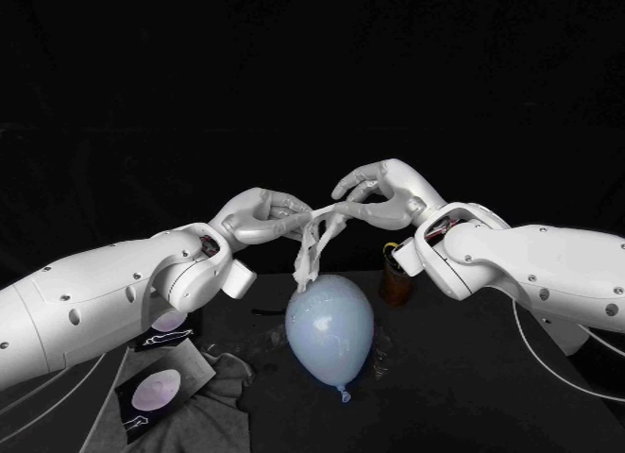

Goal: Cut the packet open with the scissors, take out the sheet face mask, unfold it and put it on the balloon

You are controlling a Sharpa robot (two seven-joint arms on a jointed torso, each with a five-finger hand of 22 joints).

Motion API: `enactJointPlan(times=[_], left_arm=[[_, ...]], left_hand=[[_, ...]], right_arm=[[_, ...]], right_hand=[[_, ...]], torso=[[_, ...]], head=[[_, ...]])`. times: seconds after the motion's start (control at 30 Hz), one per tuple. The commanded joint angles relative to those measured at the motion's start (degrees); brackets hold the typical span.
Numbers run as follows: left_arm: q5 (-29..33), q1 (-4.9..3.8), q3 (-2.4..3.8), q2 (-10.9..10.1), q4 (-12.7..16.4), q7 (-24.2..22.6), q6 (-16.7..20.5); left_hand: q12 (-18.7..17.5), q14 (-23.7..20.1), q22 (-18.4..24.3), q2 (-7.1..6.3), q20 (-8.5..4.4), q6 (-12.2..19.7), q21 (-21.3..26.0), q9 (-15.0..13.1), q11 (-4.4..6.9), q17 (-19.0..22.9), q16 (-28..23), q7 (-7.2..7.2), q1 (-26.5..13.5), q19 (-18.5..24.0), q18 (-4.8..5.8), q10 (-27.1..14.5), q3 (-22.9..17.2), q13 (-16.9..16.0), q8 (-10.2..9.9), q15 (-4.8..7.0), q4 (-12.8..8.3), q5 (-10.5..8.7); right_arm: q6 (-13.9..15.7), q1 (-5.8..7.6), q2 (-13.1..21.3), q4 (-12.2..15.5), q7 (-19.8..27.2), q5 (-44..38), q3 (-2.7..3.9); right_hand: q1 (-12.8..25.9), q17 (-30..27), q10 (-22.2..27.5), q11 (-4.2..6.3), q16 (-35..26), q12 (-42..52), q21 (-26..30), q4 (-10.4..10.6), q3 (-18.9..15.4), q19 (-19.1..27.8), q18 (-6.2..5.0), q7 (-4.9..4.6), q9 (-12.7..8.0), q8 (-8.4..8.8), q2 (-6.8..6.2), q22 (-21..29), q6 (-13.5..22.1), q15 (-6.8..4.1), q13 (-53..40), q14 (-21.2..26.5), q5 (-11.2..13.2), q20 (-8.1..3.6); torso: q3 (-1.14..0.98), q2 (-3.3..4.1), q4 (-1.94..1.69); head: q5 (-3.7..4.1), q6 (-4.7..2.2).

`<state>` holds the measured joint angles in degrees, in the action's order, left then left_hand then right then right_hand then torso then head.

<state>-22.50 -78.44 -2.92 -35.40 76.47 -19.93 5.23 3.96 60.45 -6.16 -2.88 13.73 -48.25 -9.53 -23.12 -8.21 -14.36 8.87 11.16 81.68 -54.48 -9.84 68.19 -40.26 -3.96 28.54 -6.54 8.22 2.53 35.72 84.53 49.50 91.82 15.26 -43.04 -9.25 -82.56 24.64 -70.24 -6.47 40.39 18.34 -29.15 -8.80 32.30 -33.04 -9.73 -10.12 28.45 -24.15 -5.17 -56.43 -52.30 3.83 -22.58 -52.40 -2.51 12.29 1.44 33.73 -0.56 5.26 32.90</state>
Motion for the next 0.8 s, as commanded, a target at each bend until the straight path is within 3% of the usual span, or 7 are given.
enactJointPlan(times=[0.03, 0.4, 0.63, 0.8], left_arm=[[4.2, -0.22, 0.1, -0.11, 0.02, 0.33, -0.85], [9.01, -0.8, 0.11, -1.27, 0.16, 1.06, -2.32], [9.61, -1.02, 0.1, -1.47, 0.08, 2.04, -4.19], [11.8, -1.07, 0.1, -1.39, -0.11, 2.97, -6.02]], left_hand=[[-0.19, 0.51, -0.08, 0.7, 0.05, 0.64, -0.46, -9.09, 0.01, -0.18, 0.39, 0.07, 0.03, -0.37, -0.61, -0.61, -0.29, -0.05, 0.51, 0.02, 0.21, 0.21], [0.39, 0.88, -0.25, 1.5, -0.04, 2.48, -0.8, -11.74, 0.0, -1.09, 0.63, 0.29, -0.43, -0.21, -0.53, -0.45, -0.63, -0.34, 2.91, 0.12, 0.36, 0.21], [0.69, 2.27, -0.61, 1.72, -0.6, 3.74, -1.7, -13.21, 0.17, -1.9, 1.29, 0.24, -0.75, -1.49, -0.69, -0.1, -0.82, -0.57, 4.13, 0.56, 0.54, 0.21], [0.7, 5.45, -0.87, 1.84, -1.93, 5.15, -3.06, -14.8, 0.3, -2.99, 2.54, 0.23, -1.01, -4.92, -0.87, -0.54, -1.41, -0.69, 5.51, 1.34, 0.89, 0.24]], right_arm=[[-1.19, 0.03, -0.04, -0.47, -0.74, -2.29, 0.04], [-2.59, 0.06, 0.18, -1.15, -1.4, -4.23, 0.04], [-4.45, 0.3, 0.0, -1.57, -1.71, -4.51, 0.04], [-6.03, 0.55, -0.45, -1.87, -2.18, -5.43, 0.05]], right_hand=[[-0.36, -0.06, -0.58, 0.97, 0.06, 0.01, -0.13, -4.91, 4.47, -0.02, -0.69, 0.33, 0.06, -0.34, 1.13, -0.1, 0.05, -0.24, 0.07, 0.06, -0.23, -0.31], [-0.26, -0.15, -0.46, 0.9, -0.07, -0.12, 0.0, -4.91, 4.5, 0.1, -0.65, 0.26, 0.01, -0.3, 1.16, -0.12, 0.18, -0.15, 0.16, 0.18, -0.23, -0.3], [-0.19, -0.2, -0.4, 0.86, -0.14, -0.19, 0.1, -4.89, 4.49, 0.2, -0.62, 0.23, 0.0, -0.3, 1.18, -0.13, 0.22, -0.1, 0.21, 0.24, -0.23, -0.27], [-0.09, -0.26, -0.3, 0.81, -0.22, -0.28, 0.2, -4.86, 4.43, 0.28, -0.61, 0.18, -0.03, -0.28, 1.19, -0.14, 0.3, -0.03, 0.27, 0.31, -0.22, -0.24]], torso=[[0.03, -0.05, -0.01], [0.03, -0.05, -0.07], [0.01, -0.05, 0.0], [0.0, -0.05, 0.03]], head=[[0.13, 0.14], [0.34, 0.24], [-0.07, 0.1], [-0.17, 0.23]])
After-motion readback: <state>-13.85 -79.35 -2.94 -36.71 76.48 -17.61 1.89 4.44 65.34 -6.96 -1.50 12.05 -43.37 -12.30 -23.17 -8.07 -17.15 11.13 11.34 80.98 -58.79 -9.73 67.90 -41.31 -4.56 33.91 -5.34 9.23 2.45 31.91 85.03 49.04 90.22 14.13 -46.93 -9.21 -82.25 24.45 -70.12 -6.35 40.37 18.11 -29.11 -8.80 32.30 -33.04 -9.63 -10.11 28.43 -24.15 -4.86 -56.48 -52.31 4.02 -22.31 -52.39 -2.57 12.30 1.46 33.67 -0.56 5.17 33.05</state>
